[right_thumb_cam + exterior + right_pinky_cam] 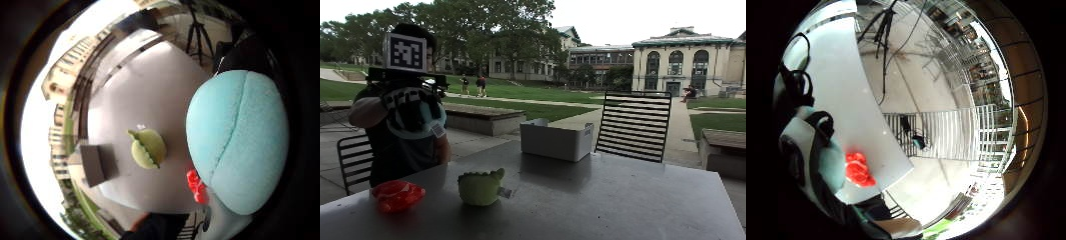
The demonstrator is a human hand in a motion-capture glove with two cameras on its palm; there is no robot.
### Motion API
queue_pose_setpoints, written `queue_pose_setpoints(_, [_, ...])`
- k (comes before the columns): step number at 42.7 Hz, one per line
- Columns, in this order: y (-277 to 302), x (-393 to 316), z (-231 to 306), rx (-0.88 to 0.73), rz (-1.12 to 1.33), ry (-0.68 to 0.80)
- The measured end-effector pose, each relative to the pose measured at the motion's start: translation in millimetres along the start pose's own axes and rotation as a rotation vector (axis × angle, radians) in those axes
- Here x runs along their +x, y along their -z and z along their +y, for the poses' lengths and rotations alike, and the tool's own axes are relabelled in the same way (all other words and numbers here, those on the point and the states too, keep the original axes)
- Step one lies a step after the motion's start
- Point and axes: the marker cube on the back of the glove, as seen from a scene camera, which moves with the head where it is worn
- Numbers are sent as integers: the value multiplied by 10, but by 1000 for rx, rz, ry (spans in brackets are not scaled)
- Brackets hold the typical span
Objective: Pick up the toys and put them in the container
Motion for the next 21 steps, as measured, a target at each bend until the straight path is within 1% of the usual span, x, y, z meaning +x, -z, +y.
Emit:
queue_pose_setpoints(8, [859, -733, 202, 81, -23, 69])
queue_pose_setpoints(15, [1434, -1745, 461, 137, -47, 170])
queue_pose_setpoints(21, [1811, -2666, 835, 157, -54, 262])
